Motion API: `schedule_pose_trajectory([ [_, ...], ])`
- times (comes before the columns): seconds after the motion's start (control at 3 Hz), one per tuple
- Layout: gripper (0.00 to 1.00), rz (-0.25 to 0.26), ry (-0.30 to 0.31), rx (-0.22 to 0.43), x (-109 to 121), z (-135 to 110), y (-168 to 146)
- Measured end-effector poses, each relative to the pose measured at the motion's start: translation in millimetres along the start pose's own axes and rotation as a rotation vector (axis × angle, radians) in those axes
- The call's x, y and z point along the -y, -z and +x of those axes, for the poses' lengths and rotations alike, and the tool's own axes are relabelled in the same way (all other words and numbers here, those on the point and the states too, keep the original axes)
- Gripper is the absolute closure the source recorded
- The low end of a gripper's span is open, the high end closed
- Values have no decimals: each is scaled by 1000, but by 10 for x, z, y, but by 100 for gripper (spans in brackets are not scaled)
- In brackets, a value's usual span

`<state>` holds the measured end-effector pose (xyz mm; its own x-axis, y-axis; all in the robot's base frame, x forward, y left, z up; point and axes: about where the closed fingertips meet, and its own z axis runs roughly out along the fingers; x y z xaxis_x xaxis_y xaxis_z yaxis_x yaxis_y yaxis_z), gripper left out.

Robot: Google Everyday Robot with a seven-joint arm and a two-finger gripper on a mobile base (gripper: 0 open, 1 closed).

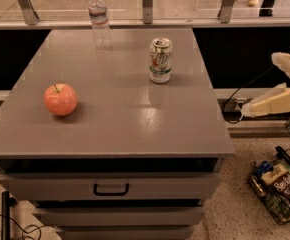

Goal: Knock 7up can over

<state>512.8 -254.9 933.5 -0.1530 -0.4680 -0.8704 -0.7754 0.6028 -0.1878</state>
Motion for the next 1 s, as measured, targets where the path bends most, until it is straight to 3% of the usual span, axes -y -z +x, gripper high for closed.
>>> schedule_pose_trajectory([
  [0.33, 0, -57, -19, 127, 215, -347, -606],
  [1.0, 0, -63, -13, 126, 245, -345, -796],
])
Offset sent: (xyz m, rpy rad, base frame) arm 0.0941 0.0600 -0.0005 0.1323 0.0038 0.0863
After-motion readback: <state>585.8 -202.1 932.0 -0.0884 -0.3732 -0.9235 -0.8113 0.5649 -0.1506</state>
